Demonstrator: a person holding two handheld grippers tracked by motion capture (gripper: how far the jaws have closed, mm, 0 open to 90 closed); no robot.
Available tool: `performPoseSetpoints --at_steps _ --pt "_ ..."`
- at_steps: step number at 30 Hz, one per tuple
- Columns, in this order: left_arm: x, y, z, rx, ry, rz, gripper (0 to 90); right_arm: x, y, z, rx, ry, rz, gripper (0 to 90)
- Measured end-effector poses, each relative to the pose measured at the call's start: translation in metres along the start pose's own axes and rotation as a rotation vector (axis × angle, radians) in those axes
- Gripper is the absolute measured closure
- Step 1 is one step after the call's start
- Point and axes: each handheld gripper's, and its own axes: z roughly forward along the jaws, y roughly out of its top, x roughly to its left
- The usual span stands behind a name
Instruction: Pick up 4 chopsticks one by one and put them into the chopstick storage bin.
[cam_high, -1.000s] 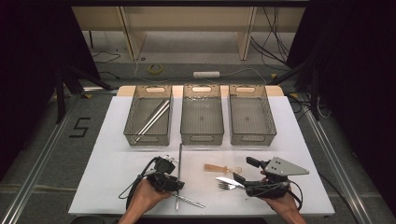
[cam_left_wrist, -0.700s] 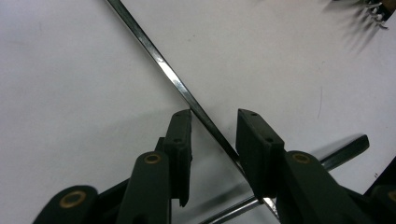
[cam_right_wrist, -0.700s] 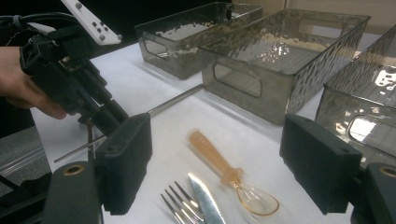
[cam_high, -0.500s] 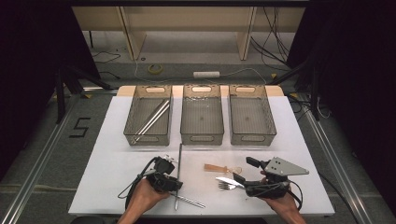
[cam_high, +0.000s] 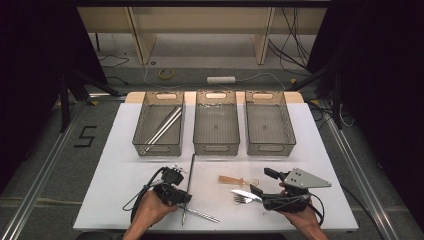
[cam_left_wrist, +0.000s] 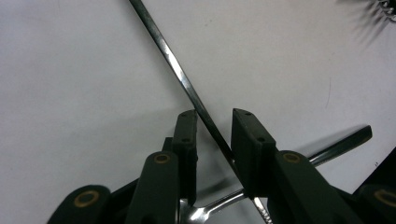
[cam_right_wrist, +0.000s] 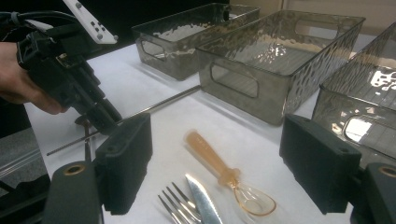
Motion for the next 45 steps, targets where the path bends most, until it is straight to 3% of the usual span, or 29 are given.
performPoseSetpoints --at_steps 17,22,33,45 --pt "0.007 -0.004 -0.007 0.000 0.030 -0.028 75.3 0.001 0.000 0.000 0.002 -0.003 -0.005 26.4" --pt "0.008 -0.005 -0.010 -0.015 0.023 -0.036 83.1 0.000 0.000 0.001 0.003 -0.001 -0.005 26.4" --pt "0.008 -0.005 -0.011 -0.014 0.042 -0.007 85.3 0.000 0.000 0.000 0.003 0.002 -0.005 26.4" --pt "0.009 -0.005 -0.021 -0.069 0.064 0.030 85.7 0.001 0.000 0.000 0.003 0.003 -0.006 26.5"
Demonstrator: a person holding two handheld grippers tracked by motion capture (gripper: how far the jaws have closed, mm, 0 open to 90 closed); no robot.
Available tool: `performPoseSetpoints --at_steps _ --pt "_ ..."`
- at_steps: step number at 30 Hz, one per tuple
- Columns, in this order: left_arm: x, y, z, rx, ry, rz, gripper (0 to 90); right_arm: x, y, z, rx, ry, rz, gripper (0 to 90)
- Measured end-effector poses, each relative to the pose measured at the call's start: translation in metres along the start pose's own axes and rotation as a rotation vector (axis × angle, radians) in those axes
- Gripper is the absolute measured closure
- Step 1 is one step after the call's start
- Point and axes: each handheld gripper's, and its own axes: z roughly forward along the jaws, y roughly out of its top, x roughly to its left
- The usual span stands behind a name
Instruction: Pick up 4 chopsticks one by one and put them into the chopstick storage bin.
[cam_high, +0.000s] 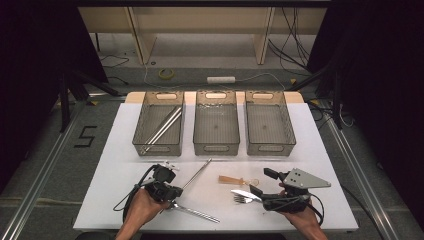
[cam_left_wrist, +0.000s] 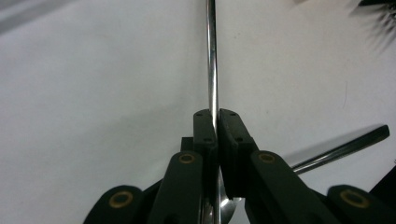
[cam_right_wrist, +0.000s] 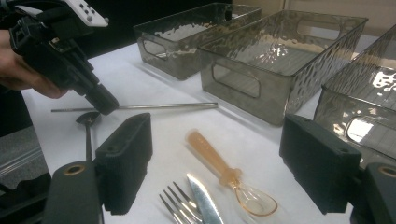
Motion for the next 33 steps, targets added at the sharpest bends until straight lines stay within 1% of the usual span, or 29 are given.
performPoseSetpoints --at_steps 4,5,7,8,9,20,22,27,29,33 --pt "0.001 0.000 -0.006 -0.034 0.002 0.009 85.7 0.000 0.000 -0.001 -0.003 0.002 0.001 26.5" --pt "0.001 0.000 -0.007 -0.036 0.002 0.010 85.8 0.000 0.000 0.000 -0.002 0.001 0.001 26.4" --pt "0.002 0.001 -0.010 -0.060 0.009 0.015 85.8 0.000 0.000 -0.001 -0.003 0.001 -0.001 26.5" --pt "0.002 0.001 -0.012 -0.059 0.005 0.022 85.8 0.000 0.000 -0.001 -0.003 0.001 -0.001 26.4" --pt "0.003 0.001 -0.013 -0.069 0.009 0.021 85.8 0.000 0.000 0.000 -0.003 0.001 0.000 26.4" --pt "0.008 0.002 -0.021 -0.093 0.035 0.039 85.7 -0.001 0.000 -0.001 -0.004 0.001 0.000 26.5" --pt "0.009 0.002 -0.023 -0.104 0.037 0.036 85.7 -0.001 0.000 -0.001 -0.004 0.001 0.000 26.4" --pt "0.012 0.002 -0.029 -0.132 0.045 0.056 85.7 -0.001 0.000 -0.001 -0.005 0.001 -0.002 26.4" --pt "0.013 0.002 -0.030 -0.136 0.045 0.057 85.7 -0.001 0.001 -0.001 -0.006 0.002 -0.002 26.4" --pt "0.013 0.003 -0.033 -0.136 0.032 0.069 85.7 -0.001 0.000 -0.001 -0.008 0.002 0.001 26.5"
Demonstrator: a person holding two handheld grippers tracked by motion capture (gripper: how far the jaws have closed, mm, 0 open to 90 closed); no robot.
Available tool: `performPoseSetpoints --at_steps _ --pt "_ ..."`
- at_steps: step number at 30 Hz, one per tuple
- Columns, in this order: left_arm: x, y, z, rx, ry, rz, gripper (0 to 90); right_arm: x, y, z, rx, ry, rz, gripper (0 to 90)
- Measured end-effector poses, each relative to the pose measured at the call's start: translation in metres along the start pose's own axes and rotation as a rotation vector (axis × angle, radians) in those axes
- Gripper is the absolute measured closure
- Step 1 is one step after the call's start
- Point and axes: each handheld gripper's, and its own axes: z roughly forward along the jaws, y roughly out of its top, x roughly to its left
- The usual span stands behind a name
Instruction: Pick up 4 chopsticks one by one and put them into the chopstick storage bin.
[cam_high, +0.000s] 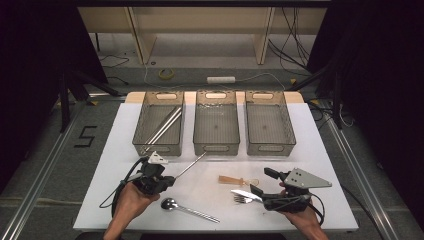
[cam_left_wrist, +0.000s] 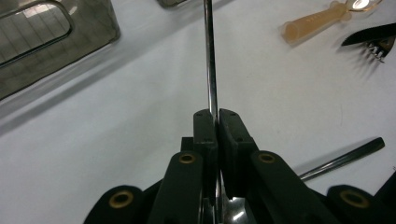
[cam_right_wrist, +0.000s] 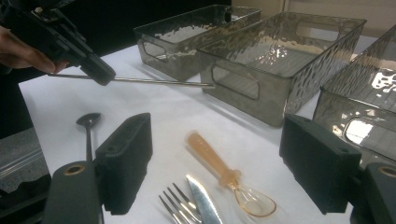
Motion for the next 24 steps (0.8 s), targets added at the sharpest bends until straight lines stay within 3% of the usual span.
performPoseSetpoints --at_steps 6,17,24 --pt "-0.010 0.002 -0.004 -0.011 -0.009 0.048 85.8 0.000 0.000 0.000 0.001 -0.002 0.000 26.4" --pt "-0.013 0.007 -0.014 -0.050 -0.033 0.050 85.8 0.000 0.000 0.000 -0.001 -0.001 0.000 26.5" --pt "-0.004 0.010 -0.019 -0.070 -0.030 0.037 85.9 0.000 0.000 0.000 0.000 0.001 0.002 26.4"
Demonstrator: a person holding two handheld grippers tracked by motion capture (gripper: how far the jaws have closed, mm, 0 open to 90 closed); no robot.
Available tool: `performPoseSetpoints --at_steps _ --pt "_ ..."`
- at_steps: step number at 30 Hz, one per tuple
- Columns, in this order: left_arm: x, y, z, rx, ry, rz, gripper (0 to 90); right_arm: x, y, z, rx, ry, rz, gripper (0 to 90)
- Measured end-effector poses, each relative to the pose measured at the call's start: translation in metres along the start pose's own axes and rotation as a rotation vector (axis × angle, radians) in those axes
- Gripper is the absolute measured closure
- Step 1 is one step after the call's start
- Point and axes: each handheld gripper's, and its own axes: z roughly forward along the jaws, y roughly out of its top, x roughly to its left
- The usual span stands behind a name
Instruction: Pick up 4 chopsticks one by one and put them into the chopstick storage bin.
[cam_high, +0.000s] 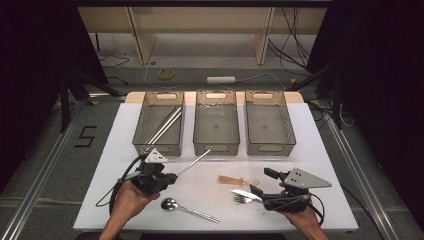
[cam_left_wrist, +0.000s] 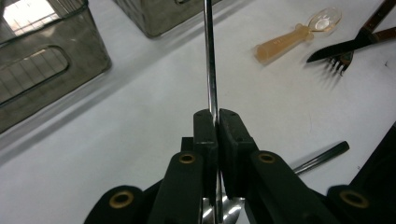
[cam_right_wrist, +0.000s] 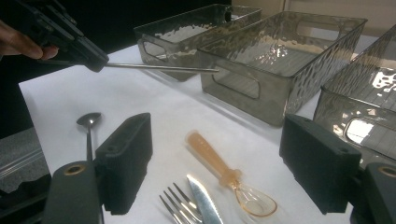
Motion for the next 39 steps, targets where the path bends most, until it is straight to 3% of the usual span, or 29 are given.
performPoseSetpoints --at_steps 5,15,19,24,29,39 --pt "0.007 0.006 -0.007 -0.007 0.011 0.002 85.8 0.000 -0.001 0.001 0.007 0.000 0.003 26.4" --pt "0.009 0.010 -0.016 -0.020 -0.059 -0.015 85.9 -0.001 -0.001 0.001 0.010 -0.001 0.006 26.5" --pt "0.008 0.014 -0.022 -0.027 -0.017 0.015 85.8 0.000 -0.001 0.001 0.009 -0.001 0.006 26.4" --pt "0.012 0.020 -0.029 -0.056 0.010 0.012 85.8 0.000 -0.001 0.001 0.011 -0.002 0.006 26.4" --pt "0.029 0.027 -0.029 -0.088 0.047 -0.005 85.8 -0.001 -0.002 0.002 0.013 -0.001 0.007 26.5" --pt "0.065 0.043 -0.013 -0.087 0.108 -0.062 85.8 -0.002 -0.002 0.002 0.014 0.000 0.009 26.4"
